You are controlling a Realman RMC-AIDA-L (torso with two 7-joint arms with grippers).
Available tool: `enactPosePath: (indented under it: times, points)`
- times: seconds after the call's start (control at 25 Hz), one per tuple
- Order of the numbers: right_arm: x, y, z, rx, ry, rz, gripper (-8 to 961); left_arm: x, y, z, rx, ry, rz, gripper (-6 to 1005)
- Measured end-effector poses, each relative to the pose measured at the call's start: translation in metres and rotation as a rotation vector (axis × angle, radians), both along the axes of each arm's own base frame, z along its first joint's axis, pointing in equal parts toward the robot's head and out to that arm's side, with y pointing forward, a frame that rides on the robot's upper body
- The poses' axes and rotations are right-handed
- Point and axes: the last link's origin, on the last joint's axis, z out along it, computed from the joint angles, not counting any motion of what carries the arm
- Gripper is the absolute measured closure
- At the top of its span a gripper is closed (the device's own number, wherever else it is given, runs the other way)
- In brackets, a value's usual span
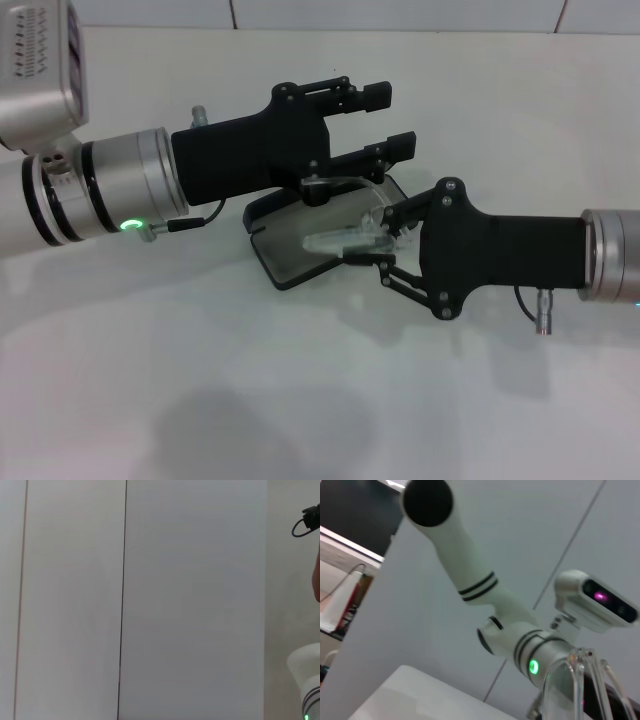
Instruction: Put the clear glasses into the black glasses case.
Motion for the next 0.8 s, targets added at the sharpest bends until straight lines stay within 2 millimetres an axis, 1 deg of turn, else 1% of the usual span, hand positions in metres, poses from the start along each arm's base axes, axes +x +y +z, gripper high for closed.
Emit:
enactPosePath:
  times: [0.32,0.56,0.8]
  points:
    - [0.0004,0.0058,0.002,0.019,0.005,-0.034,835,-0.0024,-0.0017,-0.0018,-0.001,0.002,0.004,409]
    - [0.0009,0.0063,0.002,0.022,0.003,-0.037,833,-0.002,-0.0016,-0.0024,-0.001,0.005,-0.001,409]
    - [0.0029,0.0057,0.0034,0.028,0.0,-0.037,830,-0.0055,0.0011,0.0025,0.045,-0.014,0.021,409]
